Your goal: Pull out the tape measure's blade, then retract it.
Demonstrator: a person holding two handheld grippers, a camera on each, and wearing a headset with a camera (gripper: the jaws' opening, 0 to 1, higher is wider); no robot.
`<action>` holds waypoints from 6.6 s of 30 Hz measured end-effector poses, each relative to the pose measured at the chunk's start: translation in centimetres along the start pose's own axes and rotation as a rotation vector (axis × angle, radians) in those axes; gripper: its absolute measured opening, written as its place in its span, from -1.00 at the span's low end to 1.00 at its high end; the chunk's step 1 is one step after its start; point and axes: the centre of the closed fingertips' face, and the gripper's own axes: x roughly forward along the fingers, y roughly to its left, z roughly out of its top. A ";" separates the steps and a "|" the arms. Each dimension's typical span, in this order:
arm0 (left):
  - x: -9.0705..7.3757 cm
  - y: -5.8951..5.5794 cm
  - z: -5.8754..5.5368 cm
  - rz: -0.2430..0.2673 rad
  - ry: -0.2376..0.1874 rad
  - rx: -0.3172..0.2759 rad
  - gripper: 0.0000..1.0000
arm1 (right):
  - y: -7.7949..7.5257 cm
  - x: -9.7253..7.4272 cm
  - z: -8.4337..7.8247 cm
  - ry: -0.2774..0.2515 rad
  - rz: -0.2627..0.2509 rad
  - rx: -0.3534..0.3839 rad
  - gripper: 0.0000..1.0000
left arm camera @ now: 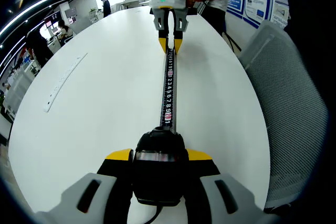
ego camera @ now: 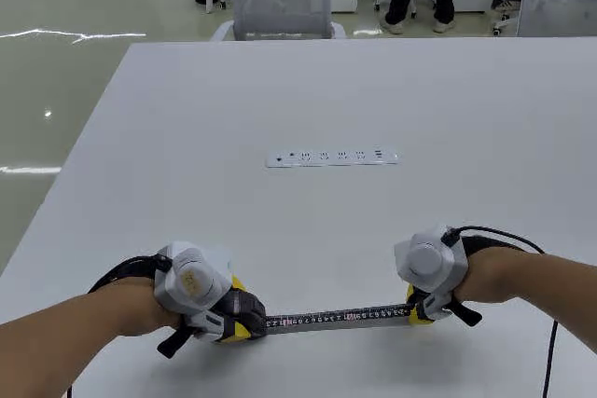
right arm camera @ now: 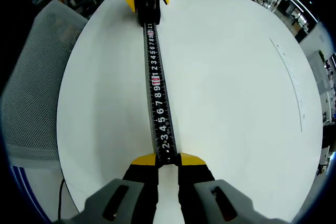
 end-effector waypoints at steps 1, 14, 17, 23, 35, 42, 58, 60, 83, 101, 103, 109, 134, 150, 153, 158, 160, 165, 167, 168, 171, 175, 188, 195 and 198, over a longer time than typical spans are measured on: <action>0.0 0.0 0.0 0.000 0.000 0.000 -0.35 | 0.0 0.0 0.0 0.000 0.000 -0.001 -0.75; 0.0 0.0 0.0 0.000 -0.002 -0.002 -0.35 | 0.0 -0.2 -0.2 0.001 0.000 0.002 -0.75; 0.0 0.0 0.0 0.001 -0.004 -0.003 -0.35 | 0.0 -0.1 -0.2 -0.003 0.000 0.016 -0.74; 0.0 0.0 0.0 -0.001 -0.005 -0.003 -0.34 | -0.1 0.0 -0.1 -0.013 -0.003 0.043 -0.73; 0.0 0.0 0.0 0.001 -0.007 -0.005 -0.34 | -0.1 0.0 0.0 -0.027 -0.008 0.087 -0.72; 0.0 0.0 0.1 0.007 -0.008 -0.003 -0.34 | -0.1 0.0 0.1 -0.047 -0.011 0.102 -0.70; -0.3 0.4 -1.7 0.043 0.037 -0.053 -0.27 | -1.1 -1.2 0.1 -0.114 -0.100 0.110 -0.50; -1.0 0.5 -2.2 0.056 0.030 -0.099 -0.16 | -1.4 -1.7 0.1 -0.125 -0.110 0.123 -0.46; -7.7 2.0 -3.7 0.316 -0.233 -0.501 0.43 | -0.2 -4.8 -1.0 -0.258 -0.200 0.315 -0.21; -10.9 0.9 -5.2 0.438 -0.331 -0.628 0.59 | 2.0 -7.1 -3.2 -0.414 -0.297 0.543 -0.13; -11.3 1.0 -5.5 0.452 -0.343 -0.638 0.62 | 2.4 -7.5 -3.5 -0.427 -0.312 0.552 -0.12; -11.9 0.1 -6.1 0.472 -0.377 -0.665 0.71 | 3.6 -8.3 -4.8 -0.454 -0.344 0.598 -0.10; -13.4 -4.9 -8.9 0.509 -0.408 -0.715 0.98 | 7.6 -10.2 -6.2 -0.589 -0.470 0.701 0.63; -14.2 -7.0 -9.8 0.529 -0.434 -0.788 0.98 | 10.0 -10.8 -8.7 -0.609 -0.520 0.760 1.00; -14.1 -7.3 -9.9 0.536 -0.428 -0.794 0.98 | 9.9 -10.7 -8.9 -0.604 -0.526 0.763 1.00; -14.2 -7.7 -9.7 0.534 -0.422 -0.799 0.98 | 9.9 -10.8 -8.7 -0.605 -0.524 0.764 1.00; -14.3 -7.7 -9.6 0.535 -0.421 -0.802 0.98 | 9.9 -10.8 -8.7 -0.606 -0.523 0.765 1.00; -14.1 -7.8 -9.6 0.534 -0.416 -0.811 0.98 | 9.9 -10.6 -8.8 -0.606 -0.523 0.765 1.00; -14.1 -7.9 -9.6 0.534 -0.412 -0.818 0.98 | 9.9 -10.6 -8.8 -0.605 -0.523 0.768 1.00; -14.0 -7.8 -9.6 0.535 -0.409 -0.821 0.98 | 9.9 -10.6 -8.8 -0.605 -0.524 0.767 1.00; -13.9 -7.8 -9.4 0.554 -0.399 -0.829 0.98 | 9.8 -10.5 -9.0 -0.606 -0.526 0.764 1.00; -13.9 -7.1 -9.2 0.574 -0.414 -0.844 0.98 | 9.8 -10.7 -8.5 -0.611 -0.537 0.708 1.00; -13.0 -5.0 -7.5 0.629 -0.386 -0.842 0.98 | 9.0 -10.4 -7.7 -0.625 -0.515 0.685 0.96; -11.6 -4.3 -6.1 0.629 -0.389 -0.851 0.98 | 8.9 -9.6 -7.1 -0.616 -0.481 0.673 0.94; -11.0 -4.4 -5.5 0.623 -0.383 -0.839 0.98 | 8.8 -9.5 -6.9 -0.614 -0.473 0.668 0.92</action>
